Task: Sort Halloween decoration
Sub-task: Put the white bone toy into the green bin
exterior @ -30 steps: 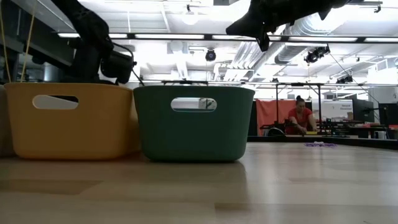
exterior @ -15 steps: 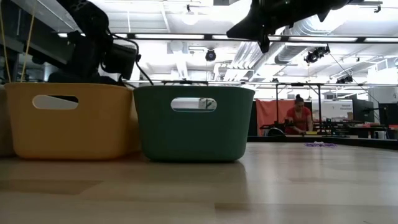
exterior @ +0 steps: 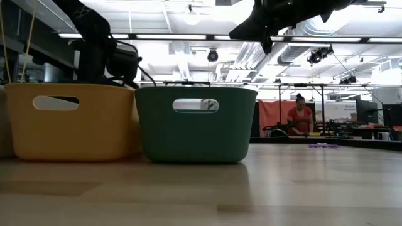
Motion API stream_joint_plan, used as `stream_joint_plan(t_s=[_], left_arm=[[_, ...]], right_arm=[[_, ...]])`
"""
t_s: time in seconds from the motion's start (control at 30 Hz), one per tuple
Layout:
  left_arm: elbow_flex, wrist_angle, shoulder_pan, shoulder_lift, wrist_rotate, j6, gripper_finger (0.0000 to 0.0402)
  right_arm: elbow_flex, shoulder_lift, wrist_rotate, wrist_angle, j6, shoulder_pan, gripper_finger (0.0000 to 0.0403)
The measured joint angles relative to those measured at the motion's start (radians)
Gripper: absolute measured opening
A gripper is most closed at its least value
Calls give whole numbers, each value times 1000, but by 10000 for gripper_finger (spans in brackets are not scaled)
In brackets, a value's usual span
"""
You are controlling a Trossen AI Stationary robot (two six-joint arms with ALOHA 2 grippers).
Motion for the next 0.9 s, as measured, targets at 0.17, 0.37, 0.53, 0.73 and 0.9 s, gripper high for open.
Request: stream_joint_plan(t_s=[0.17,0.37,0.53,0.73,0.9], left_arm=[[0,17,-3,0,2,9,177],[-37,44,-5,-1,3,-18,177],[-42,91,-2,-2,-4,-29,177],[-76,106,-2,-1,-4,7,177],[-74,107,-9,0,-4,0,177]], right_arm=[[0,0,0,-2,0,3,0],[0,0,0,-48,0,3,0],[0,0,0,-80,0,3,0],[0,0,0,-91,0,3,0],[0,0,0,-108,0,3,0]])
